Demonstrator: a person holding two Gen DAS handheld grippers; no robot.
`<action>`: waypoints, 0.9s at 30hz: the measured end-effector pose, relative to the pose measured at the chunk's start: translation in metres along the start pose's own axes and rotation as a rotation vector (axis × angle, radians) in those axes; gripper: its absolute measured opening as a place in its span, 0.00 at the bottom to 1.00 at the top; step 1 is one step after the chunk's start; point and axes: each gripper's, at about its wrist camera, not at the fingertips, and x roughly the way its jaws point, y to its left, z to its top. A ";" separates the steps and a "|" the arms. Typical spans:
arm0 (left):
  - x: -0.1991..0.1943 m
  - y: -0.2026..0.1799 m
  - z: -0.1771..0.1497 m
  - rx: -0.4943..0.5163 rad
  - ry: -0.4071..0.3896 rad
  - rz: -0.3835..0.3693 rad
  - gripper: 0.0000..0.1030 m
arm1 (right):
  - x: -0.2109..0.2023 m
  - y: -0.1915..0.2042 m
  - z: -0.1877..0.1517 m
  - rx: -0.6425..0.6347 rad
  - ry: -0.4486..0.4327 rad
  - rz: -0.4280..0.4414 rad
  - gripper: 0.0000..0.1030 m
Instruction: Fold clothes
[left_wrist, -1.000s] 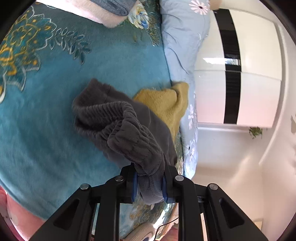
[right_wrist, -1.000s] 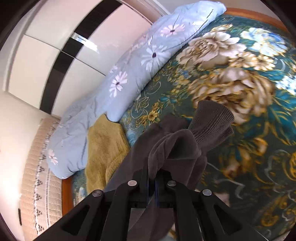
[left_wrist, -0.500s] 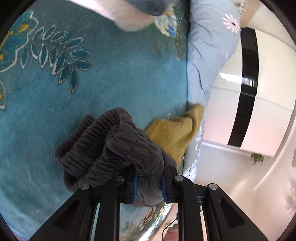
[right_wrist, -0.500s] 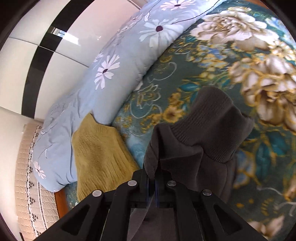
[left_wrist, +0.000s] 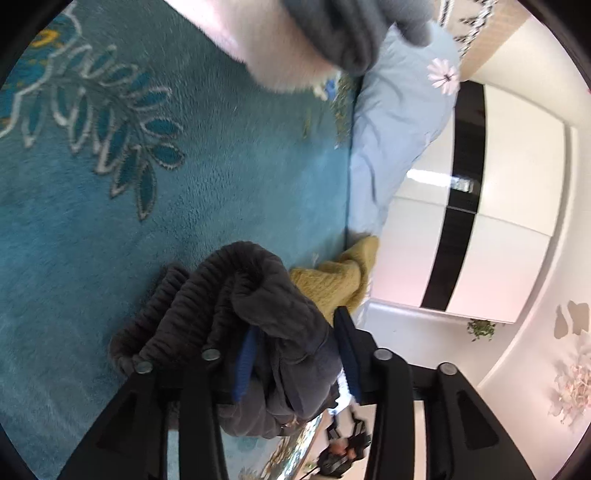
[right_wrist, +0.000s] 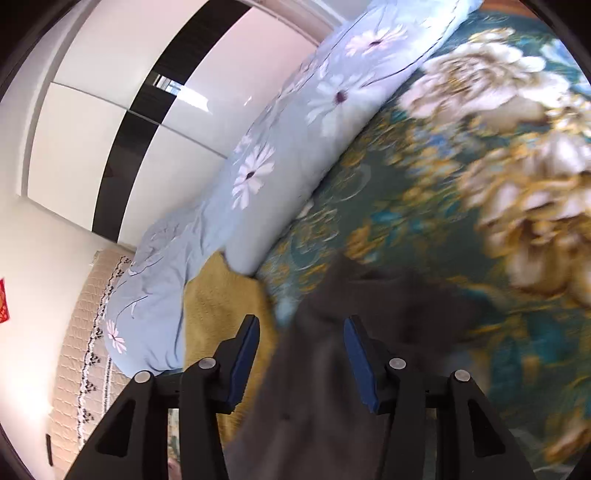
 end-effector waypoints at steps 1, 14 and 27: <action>-0.004 0.000 -0.004 0.009 -0.006 -0.008 0.49 | -0.006 -0.013 -0.001 0.014 0.004 -0.010 0.51; -0.044 0.017 -0.069 0.142 -0.033 0.096 0.61 | 0.029 -0.067 -0.040 0.114 0.108 0.093 0.65; 0.012 0.032 -0.067 0.066 -0.067 0.217 0.62 | 0.053 -0.044 -0.048 0.003 0.076 0.130 0.56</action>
